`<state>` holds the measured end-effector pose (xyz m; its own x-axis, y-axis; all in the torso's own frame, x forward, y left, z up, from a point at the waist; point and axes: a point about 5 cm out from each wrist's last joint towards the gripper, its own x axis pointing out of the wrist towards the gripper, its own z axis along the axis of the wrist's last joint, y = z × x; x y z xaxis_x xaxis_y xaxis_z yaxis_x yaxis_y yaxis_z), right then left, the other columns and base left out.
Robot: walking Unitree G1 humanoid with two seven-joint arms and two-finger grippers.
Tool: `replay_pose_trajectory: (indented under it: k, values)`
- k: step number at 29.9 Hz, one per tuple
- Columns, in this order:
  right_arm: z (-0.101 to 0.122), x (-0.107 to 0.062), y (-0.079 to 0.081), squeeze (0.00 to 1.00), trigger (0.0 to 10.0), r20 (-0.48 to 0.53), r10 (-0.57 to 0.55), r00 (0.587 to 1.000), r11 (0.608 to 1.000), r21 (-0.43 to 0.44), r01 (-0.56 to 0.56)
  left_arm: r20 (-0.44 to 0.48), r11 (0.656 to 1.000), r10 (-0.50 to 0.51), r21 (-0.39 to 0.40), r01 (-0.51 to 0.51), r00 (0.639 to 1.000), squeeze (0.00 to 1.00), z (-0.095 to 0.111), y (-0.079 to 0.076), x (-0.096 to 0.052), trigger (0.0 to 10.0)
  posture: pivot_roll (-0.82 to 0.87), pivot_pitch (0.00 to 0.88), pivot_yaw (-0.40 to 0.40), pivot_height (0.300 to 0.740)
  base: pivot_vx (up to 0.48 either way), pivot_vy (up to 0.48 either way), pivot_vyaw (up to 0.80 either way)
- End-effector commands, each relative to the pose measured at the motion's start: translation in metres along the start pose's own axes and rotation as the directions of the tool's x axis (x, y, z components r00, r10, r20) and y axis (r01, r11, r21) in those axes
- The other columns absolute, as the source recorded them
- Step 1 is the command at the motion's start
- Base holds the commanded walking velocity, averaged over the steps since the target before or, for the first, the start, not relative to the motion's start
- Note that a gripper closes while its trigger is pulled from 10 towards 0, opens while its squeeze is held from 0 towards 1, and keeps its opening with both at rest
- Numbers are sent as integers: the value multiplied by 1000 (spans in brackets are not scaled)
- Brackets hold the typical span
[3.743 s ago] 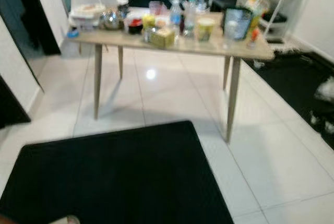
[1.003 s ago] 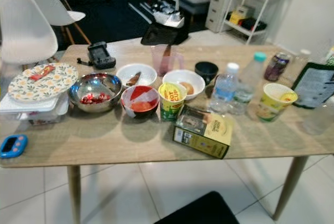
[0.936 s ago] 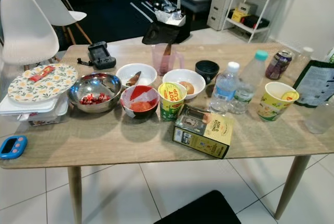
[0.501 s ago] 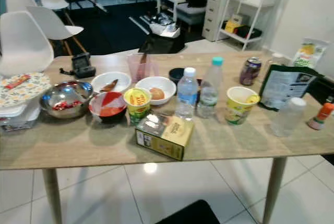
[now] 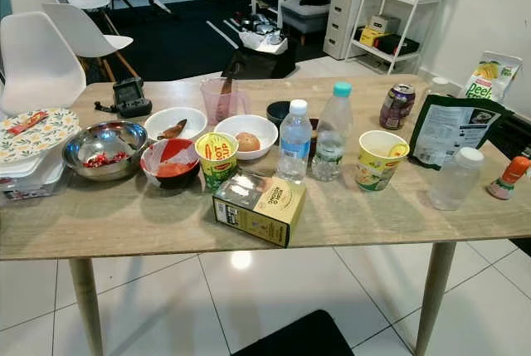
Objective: Restocking fridge
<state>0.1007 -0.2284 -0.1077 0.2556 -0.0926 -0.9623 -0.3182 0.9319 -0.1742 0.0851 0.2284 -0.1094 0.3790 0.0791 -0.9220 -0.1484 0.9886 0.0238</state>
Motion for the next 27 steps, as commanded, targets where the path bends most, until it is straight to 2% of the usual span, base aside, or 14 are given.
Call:
replay_pose_trajectory:
  k: [1, 7, 13, 14, 15, 16, 17, 19, 22, 27]
  values:
    - [0, 0, 3, 0, 10000, 1, 6, 1000, 1000, 2, -6, -9, 999, 37, -13, -37, 999, 0, -2, 11, -2, 10000, 0, 0, 2, 740, 0, 0, 0]
    - [1, 0, 4, 0, 10000, 1, 8, 1000, 1000, 1, -8, -12, 999, 36, -6, -36, 999, 0, -3, 11, -2, 10000, 0, 0, 3, 740, 0, 0, 0]
    - [0, 0, 4, 0, 10000, -1, 7, 1000, 1000, -2, -7, -10, 1000, -2, 17, 2, 1000, 0, 0, 5, -1, 10000, -5, 0, 3, 740, 0, 0, 0]
    - [0, 0, 3, 0, 10000, -1, 6, 1000, 1000, -4, -6, -9, 999, -19, 38, 19, 1000, 0, 2, 1, 0, 10000, -7, 0, -2, 740, 0, 0, 0]
    - [2, 0, 1, 0, 10000, 0, 2, 1000, 1000, -16, -2, -13, 994, -41, 101, 42, 999, 0, 5, -4, 1, 10000, -9, 0, -8, 740, 0, 0, 0]
    - [2, 0, 1, 0, 10000, 0, 2, 1000, 1000, -16, -2, -13, 994, -41, 101, 42, 999, 0, 5, -4, 1, 10000, -9, 0, -8, 740, 0, 0, 0]
    - [5, 0, -1, 0, 10000, 4, -3, 1000, 1000, -28, 3, -16, 988, -53, 147, 55, 998, 0, 8, -7, 2, 10000, -10, 0, -12, 740, 0, 0, 0]
    - [5, 0, -1, 0, 10000, 4, -3, 1000, 1000, -28, 3, -16, 988, -53, 147, 55, 998, 0, 8, -7, 2, 10000, -10, 0, -12, 740, 0, 0, 0]
    - [11, 0, -7, 0, 10000, 20, -8, 1000, 997, -77, 9, -29, 970, -71, 233, 76, 997, 0, 10, -11, 3, 10000, -15, 0, -17, 740, 0, 0, 0]
    - [9, -2, -17, 0, 10000, 17, -51, 999, 996, -73, 52, -39, 974, -38, 224, 46, 999, 0, 5, -3, 1, 10000, -15, 0, -16, 740, 0, 0, 0]
